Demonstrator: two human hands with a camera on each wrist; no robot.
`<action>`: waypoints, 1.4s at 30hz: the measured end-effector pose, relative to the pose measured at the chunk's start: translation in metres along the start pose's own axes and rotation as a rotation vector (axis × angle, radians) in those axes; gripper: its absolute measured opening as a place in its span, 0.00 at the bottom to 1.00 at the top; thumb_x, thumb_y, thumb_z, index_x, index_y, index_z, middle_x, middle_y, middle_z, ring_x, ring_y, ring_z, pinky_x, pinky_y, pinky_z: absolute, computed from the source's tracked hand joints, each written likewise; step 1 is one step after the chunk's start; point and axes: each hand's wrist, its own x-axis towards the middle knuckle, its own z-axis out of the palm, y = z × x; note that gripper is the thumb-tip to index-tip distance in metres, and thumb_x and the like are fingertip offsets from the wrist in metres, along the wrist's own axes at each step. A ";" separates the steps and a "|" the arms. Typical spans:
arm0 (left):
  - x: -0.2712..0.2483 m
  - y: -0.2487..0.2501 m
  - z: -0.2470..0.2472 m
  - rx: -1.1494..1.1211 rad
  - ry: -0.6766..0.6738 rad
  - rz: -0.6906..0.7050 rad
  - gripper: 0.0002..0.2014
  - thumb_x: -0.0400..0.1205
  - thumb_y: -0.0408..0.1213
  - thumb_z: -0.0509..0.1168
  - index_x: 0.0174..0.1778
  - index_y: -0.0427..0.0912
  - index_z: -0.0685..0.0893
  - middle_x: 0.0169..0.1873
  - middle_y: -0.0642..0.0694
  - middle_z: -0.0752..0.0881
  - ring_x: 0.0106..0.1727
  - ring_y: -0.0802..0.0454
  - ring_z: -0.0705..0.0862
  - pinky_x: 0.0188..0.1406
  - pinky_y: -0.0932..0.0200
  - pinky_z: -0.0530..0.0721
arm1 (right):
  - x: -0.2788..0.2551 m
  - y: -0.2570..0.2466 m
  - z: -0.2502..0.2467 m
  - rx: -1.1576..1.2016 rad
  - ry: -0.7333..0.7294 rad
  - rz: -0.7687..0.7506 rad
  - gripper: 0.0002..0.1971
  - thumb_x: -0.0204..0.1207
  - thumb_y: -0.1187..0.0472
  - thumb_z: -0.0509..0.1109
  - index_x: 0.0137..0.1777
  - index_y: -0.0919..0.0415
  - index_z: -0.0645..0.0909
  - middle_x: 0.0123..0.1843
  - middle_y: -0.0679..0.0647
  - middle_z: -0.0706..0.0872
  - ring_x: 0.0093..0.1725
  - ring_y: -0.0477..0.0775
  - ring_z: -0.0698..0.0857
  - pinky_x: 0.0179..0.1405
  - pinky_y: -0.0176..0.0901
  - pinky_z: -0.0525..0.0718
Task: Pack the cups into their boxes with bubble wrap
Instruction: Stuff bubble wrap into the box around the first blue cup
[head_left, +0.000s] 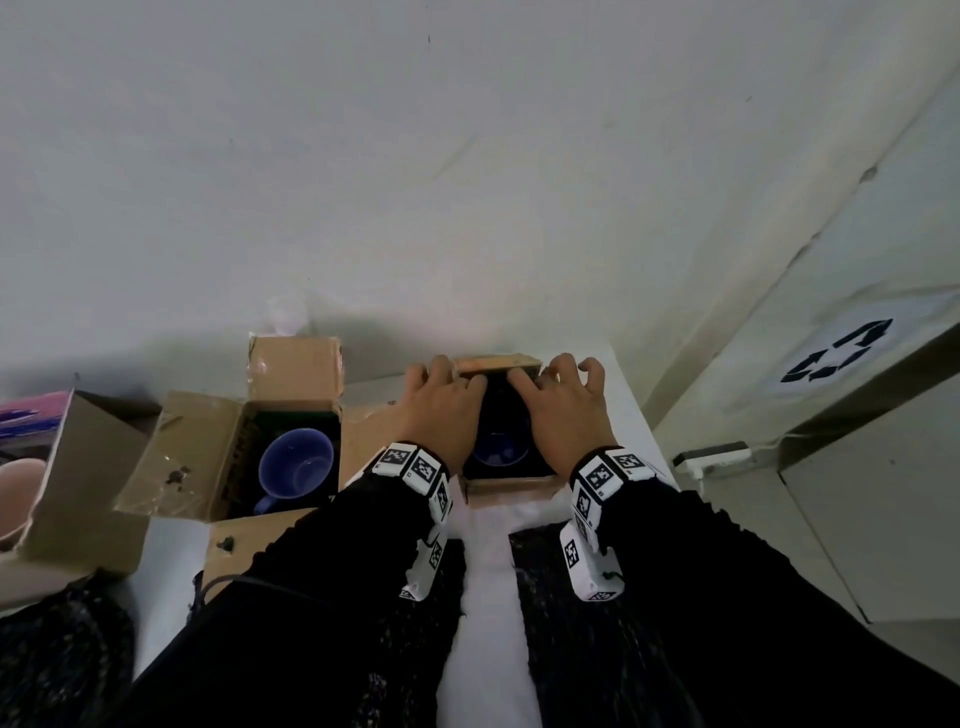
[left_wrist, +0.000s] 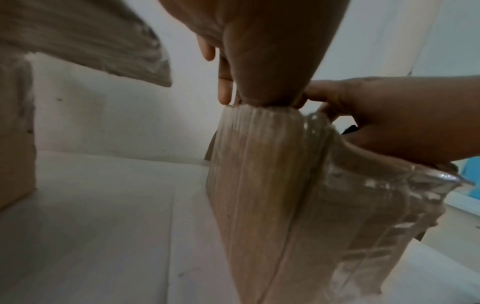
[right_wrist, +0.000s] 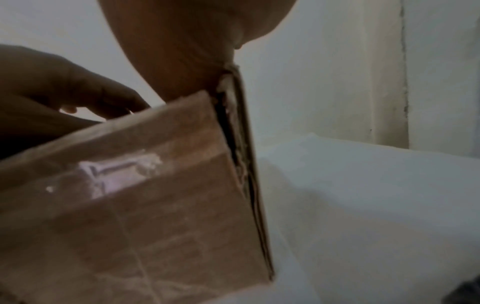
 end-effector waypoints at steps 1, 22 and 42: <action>-0.002 0.001 0.000 0.010 -0.016 -0.002 0.09 0.80 0.39 0.55 0.50 0.49 0.80 0.47 0.50 0.87 0.57 0.41 0.73 0.51 0.45 0.60 | 0.000 -0.001 0.002 -0.002 -0.023 0.001 0.23 0.66 0.64 0.46 0.53 0.53 0.80 0.33 0.53 0.86 0.53 0.64 0.78 0.60 0.60 0.62; 0.000 0.007 -0.002 -0.013 -0.192 -0.074 0.13 0.77 0.44 0.59 0.53 0.54 0.85 0.65 0.47 0.74 0.69 0.40 0.66 0.72 0.34 0.55 | 0.006 0.003 -0.002 0.053 -0.333 -0.021 0.25 0.61 0.42 0.58 0.54 0.49 0.83 0.63 0.55 0.75 0.75 0.64 0.60 0.72 0.74 0.26; -0.021 -0.005 -0.004 0.047 -0.151 0.057 0.24 0.83 0.55 0.48 0.55 0.50 0.88 0.79 0.42 0.61 0.81 0.39 0.53 0.75 0.30 0.43 | -0.029 0.014 0.010 -0.109 -0.105 -0.057 0.12 0.65 0.51 0.62 0.33 0.52 0.88 0.72 0.56 0.76 0.63 0.62 0.71 0.64 0.63 0.59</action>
